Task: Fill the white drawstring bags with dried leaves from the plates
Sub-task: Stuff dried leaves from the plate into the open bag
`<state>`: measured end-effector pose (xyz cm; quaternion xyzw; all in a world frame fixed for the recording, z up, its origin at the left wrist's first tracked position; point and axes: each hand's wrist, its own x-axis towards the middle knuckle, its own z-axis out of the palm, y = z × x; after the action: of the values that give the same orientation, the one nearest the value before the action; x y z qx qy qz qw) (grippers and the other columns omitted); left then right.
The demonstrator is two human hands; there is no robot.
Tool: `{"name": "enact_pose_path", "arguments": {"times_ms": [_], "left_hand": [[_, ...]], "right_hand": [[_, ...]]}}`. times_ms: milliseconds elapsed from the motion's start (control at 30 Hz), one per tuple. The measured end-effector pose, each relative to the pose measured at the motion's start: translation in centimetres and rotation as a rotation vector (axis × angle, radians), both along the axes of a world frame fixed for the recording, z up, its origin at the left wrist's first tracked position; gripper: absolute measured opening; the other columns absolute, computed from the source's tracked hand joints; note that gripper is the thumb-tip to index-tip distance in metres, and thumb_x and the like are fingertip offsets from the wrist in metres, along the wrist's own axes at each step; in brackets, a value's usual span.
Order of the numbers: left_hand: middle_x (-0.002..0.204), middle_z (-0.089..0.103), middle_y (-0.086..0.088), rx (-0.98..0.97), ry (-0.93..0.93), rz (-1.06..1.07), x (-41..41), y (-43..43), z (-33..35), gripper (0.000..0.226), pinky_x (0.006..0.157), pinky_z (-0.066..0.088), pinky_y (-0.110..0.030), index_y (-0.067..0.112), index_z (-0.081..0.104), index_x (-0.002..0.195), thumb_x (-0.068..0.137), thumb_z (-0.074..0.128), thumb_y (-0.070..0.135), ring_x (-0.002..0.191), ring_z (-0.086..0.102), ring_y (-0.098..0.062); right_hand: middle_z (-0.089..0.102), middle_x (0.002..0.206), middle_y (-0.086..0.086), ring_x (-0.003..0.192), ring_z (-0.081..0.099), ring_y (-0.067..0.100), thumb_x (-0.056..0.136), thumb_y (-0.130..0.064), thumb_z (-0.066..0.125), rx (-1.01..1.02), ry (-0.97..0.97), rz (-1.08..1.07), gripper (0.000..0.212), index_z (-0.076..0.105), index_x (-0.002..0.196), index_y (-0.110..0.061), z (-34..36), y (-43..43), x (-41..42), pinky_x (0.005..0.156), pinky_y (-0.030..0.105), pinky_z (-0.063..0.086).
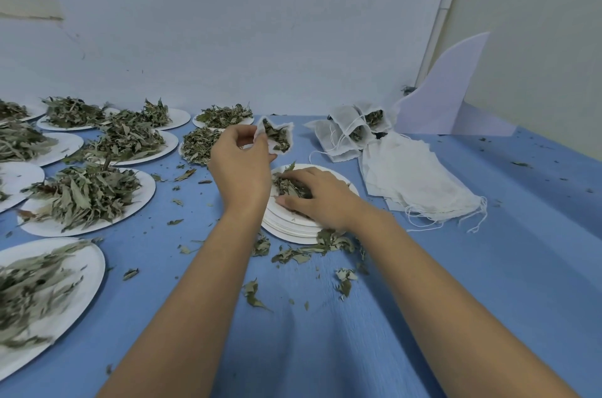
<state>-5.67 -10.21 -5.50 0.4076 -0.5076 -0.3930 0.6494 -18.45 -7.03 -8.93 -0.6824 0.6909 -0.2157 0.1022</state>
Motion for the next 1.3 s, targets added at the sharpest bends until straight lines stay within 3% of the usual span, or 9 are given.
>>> {"name": "enact_pose_path", "arguments": {"times_ms": [167, 367, 500, 600, 767, 933, 1067, 1167, 1300], "left_hand": [[0.095, 0.064, -0.011, -0.001, -0.003, 0.007, 0.1, 0.0, 0.0, 0.007, 0.053, 0.048, -0.008, 0.010, 0.064, 0.093, 0.093, 0.060, 0.015, 0.068, 0.065, -0.014], [0.094, 0.066, -0.012, 0.007, 0.000, 0.008, 0.3, -0.4, 0.0, 0.006, 0.054, 0.048, -0.010, 0.012, 0.063, 0.092, 0.093, 0.060, 0.017, 0.065, 0.064, -0.006], [0.094, 0.065, -0.010, 0.004, -0.018, 0.004, 0.2, -0.3, -0.2, 0.005, 0.052, 0.046, -0.008, 0.012, 0.063, 0.092, 0.093, 0.060, 0.016, 0.054, 0.061, 0.000], [0.095, 0.064, -0.012, 0.004, -0.013, 0.001, 0.2, -0.2, -0.2, 0.005, 0.052, 0.047, -0.008, 0.010, 0.062, 0.093, 0.093, 0.060, 0.015, 0.053, 0.061, 0.000], [0.095, 0.064, -0.013, 0.004, -0.019, 0.000, 0.1, -0.2, -0.2, 0.005, 0.053, 0.049, -0.010, 0.011, 0.062, 0.092, 0.093, 0.060, 0.015, 0.063, 0.063, -0.011], [0.094, 0.065, -0.010, 0.011, -0.023, 0.001, 0.1, -0.3, -0.3, 0.004, 0.055, 0.050, -0.011, 0.012, 0.062, 0.092, 0.093, 0.060, 0.015, 0.059, 0.062, -0.005], [0.095, 0.066, -0.011, 0.017, -0.019, 0.016, 0.2, -0.5, -0.3, 0.007, 0.052, 0.046, -0.008, 0.012, 0.063, 0.093, 0.093, 0.060, 0.018, 0.063, 0.063, -0.009], [0.094, 0.065, -0.011, 0.020, -0.028, 0.014, 0.2, -0.5, -0.4, 0.006, 0.058, 0.054, -0.016, 0.012, 0.062, 0.092, 0.093, 0.060, 0.018, 0.069, 0.065, -0.014], [0.093, 0.064, -0.011, 0.019, -0.039, 0.019, 0.2, -0.6, -0.4, 0.005, 0.062, 0.056, -0.020, 0.013, 0.062, 0.091, 0.093, 0.060, 0.017, 0.070, 0.064, -0.015]], "right_hand": [[0.041, 0.135, -0.003, 0.122, 0.040, 0.021, 0.086, -0.055, 0.058, -0.083, 0.060, -0.011, 0.054, 0.047, 0.132, -0.028, -0.1, 0.2, 0.7, 0.101, 0.043, 0.036], [0.008, 0.160, -0.007, 0.144, 0.018, 0.021, 0.087, -0.059, 0.052, -0.016, 0.133, 0.032, 0.064, 0.027, 0.145, -0.046, 0.7, -0.6, 0.9, 0.114, 0.049, 0.015], [0.029, 0.155, -0.002, 0.139, 0.031, 0.020, 0.091, -0.051, 0.050, 0.060, 0.104, 0.090, 0.053, 0.040, 0.142, -0.036, 0.9, -1.0, 0.8, 0.111, 0.045, 0.026], [0.048, 0.135, 0.005, 0.120, 0.046, 0.024, 0.094, -0.044, 0.052, 0.012, 0.101, 0.086, 0.049, 0.048, 0.137, -0.023, 0.7, -0.8, 0.7, 0.098, 0.038, 0.039], [0.053, 0.116, 0.005, 0.103, 0.052, 0.023, 0.092, -0.037, 0.059, -0.077, 0.161, 0.068, 0.040, 0.056, 0.126, -0.016, 1.2, -0.7, 0.6, 0.085, 0.033, 0.043], [0.049, 0.134, 0.000, 0.117, 0.050, 0.019, 0.094, -0.046, 0.052, -0.085, 0.136, 0.024, 0.046, 0.050, 0.134, -0.023, 1.8, -0.4, 0.7, 0.093, 0.037, 0.044], [0.023, 0.156, -0.006, 0.140, 0.028, 0.019, 0.091, -0.049, 0.052, -0.022, 0.120, -0.003, 0.053, 0.039, 0.141, -0.037, 2.3, 0.1, 0.2, 0.108, 0.041, 0.032], [0.007, 0.160, -0.009, 0.142, 0.025, 0.018, 0.095, -0.035, 0.050, 0.107, 0.057, 0.048, 0.054, 0.033, 0.146, -0.033, 2.1, 0.4, 0.0, 0.111, 0.036, 0.025], [0.014, 0.159, 0.000, 0.143, 0.025, 0.023, 0.101, -0.030, 0.042, 0.112, 0.154, 0.072, 0.049, 0.031, 0.148, -0.022, 1.5, 0.7, -0.1, 0.112, 0.033, 0.024]]}}
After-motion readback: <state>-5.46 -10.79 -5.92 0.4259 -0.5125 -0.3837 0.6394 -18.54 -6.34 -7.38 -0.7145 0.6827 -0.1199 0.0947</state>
